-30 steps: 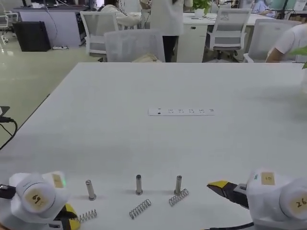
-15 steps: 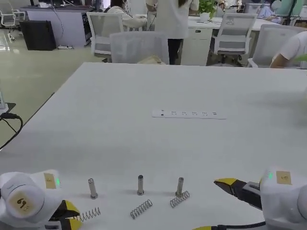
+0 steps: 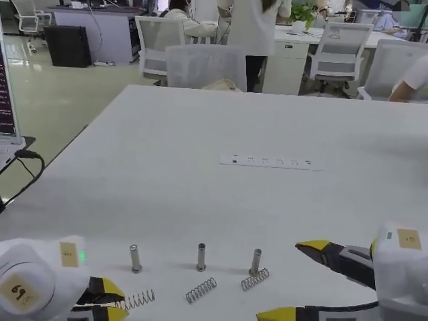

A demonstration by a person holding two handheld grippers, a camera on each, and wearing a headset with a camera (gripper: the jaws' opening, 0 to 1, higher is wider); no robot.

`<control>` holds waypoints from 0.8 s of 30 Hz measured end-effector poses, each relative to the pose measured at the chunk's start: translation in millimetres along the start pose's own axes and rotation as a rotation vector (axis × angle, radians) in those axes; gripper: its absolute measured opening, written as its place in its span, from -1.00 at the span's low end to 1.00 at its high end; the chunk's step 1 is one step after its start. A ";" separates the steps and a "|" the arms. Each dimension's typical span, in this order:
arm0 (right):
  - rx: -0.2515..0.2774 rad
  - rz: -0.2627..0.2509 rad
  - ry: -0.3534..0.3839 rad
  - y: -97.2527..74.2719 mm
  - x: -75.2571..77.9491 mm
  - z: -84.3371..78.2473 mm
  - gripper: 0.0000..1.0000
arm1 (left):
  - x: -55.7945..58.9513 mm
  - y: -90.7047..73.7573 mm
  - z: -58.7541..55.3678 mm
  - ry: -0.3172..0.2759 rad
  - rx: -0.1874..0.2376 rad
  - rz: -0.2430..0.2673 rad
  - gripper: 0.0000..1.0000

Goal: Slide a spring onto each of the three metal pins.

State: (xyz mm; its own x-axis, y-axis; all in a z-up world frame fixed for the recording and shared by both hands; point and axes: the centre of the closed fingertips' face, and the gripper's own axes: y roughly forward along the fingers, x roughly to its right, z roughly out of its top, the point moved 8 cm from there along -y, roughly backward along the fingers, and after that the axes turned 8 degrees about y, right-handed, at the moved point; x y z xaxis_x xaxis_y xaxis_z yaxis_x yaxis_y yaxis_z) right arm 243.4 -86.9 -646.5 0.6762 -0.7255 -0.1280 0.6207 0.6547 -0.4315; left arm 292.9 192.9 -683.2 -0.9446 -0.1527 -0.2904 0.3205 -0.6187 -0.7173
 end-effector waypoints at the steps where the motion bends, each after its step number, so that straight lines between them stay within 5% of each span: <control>1: -0.001 0.008 -0.001 1.3 -1.2 1.5 0.47 | 0.1 -0.3 0.4 0.002 0.001 0.000 -0.95; 24: -0.041 0.158 -0.059 32.0 -18.5 19.0 0.09 | 7.9 -4.2 29.8 0.038 0.101 -0.029 -0.95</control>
State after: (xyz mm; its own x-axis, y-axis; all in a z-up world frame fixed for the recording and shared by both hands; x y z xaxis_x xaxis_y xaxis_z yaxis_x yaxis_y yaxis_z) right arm 258.3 -48.4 -640.9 0.7867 -0.6001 -0.1450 0.4893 0.7493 -0.4463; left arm 282.0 171.4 -663.6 -0.9496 -0.1050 -0.2954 0.2821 -0.6973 -0.6589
